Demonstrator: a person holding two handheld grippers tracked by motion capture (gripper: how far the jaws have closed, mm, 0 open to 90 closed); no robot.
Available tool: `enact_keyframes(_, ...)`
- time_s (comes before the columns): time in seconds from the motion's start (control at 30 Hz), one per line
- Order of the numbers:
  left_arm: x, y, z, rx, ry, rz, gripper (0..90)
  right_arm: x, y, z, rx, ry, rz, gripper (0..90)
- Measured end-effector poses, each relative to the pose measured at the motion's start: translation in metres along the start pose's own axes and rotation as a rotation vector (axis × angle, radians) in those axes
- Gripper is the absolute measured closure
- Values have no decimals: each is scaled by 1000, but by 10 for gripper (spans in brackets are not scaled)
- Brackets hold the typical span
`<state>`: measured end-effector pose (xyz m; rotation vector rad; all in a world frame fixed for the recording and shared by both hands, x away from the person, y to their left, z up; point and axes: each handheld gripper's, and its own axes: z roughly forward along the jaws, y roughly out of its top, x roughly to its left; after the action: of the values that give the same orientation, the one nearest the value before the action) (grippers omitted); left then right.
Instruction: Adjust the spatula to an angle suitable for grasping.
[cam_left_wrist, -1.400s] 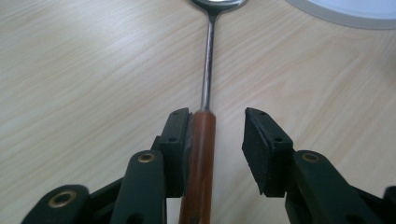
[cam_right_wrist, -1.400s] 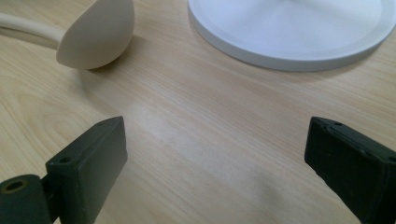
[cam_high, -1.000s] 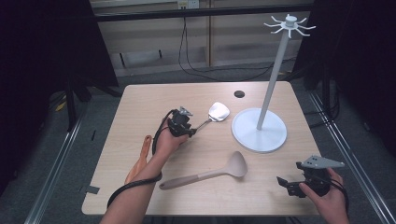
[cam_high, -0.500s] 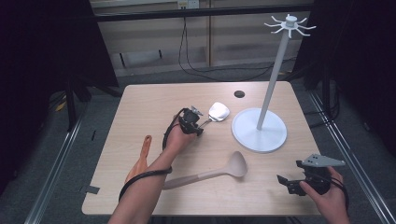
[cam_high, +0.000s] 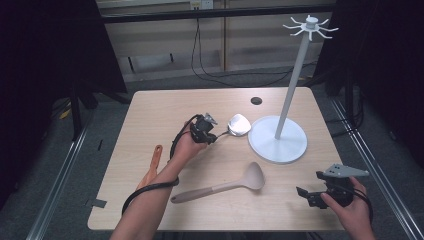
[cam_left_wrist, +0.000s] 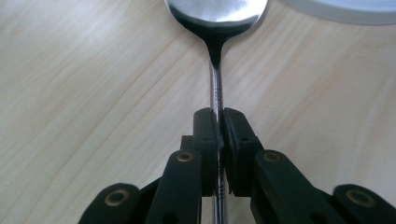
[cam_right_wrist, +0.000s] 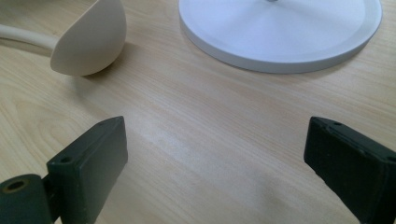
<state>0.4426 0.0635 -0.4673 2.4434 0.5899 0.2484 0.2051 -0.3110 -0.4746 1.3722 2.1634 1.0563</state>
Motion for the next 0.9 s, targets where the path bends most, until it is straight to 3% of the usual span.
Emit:
enact_keyframes(0.07, -6, 2, -5, -20, -8, 8, 845, 0, 1, 1, -3, 2, -2, 60)
enact_keyframes(0.1, -10, 4, -9, -23, -19, 38, 845, 1, 1, 1, -4, 3, -2, 60)
enact_keyframes(0.2, -23, 9, -13, -42, -42, 72, 845, 2, 3, 2, -4, 9, -4, 60)
enact_keyframes(0.27, -30, 11, -13, -37, -81, 103, 845, 3, 3, 2, -2, 9, -10, 60)
enact_keyframes(0.43, -49, 12, -2, -26, -128, 175, 845, 5, 4, 2, -2, 16, -13, 60)
enact_keyframes(0.57, -58, 10, 12, -28, -167, 182, 844, 5, 3, 2, 0, 14, -9, 60)
enact_keyframes(0.9, -55, 8, 18, 4, -205, 164, 842, 5, 3, 4, 1, 18, -17, 60)
